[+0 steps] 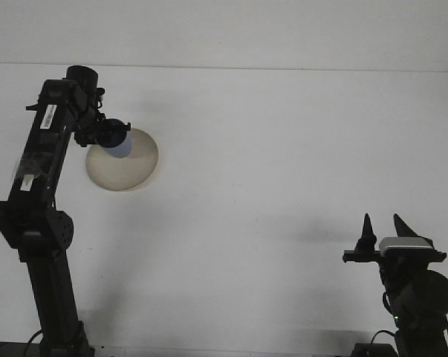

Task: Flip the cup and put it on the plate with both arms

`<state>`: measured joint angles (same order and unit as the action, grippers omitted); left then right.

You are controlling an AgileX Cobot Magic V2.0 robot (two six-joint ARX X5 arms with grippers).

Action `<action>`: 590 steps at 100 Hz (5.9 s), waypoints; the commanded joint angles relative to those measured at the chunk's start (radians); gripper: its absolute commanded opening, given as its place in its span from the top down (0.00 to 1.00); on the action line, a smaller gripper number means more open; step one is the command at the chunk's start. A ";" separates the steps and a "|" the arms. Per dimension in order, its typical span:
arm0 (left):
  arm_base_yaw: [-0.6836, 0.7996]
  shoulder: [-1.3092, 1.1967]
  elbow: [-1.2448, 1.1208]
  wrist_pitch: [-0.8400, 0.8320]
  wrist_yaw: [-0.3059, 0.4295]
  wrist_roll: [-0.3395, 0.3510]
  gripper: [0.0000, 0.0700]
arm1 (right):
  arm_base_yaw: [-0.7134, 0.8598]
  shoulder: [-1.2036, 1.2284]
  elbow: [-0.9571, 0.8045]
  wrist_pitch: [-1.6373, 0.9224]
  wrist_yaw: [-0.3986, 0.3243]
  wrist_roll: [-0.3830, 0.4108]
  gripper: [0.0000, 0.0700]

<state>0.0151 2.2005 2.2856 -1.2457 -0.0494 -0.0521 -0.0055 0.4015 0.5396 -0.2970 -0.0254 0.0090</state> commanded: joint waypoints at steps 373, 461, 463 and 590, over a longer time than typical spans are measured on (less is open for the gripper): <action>-0.036 -1.712 -1.685 1.060 0.132 0.130 0.99 | 0.000 0.003 0.006 0.013 0.000 0.017 1.00; -0.036 -1.719 -1.685 1.062 0.132 0.130 0.98 | 0.000 0.003 0.006 0.013 0.000 0.017 1.00; -0.036 -1.719 -1.685 1.062 0.132 0.130 0.98 | 0.000 0.003 0.006 0.013 0.000 0.017 1.00; -0.026 -2.197 -2.267 1.481 0.090 0.102 0.98 | 0.000 0.003 0.006 0.013 0.000 0.017 1.00</action>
<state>-0.0132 0.0055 0.0341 0.1936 0.0586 0.0612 -0.0055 0.4015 0.5396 -0.2966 -0.0254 0.0151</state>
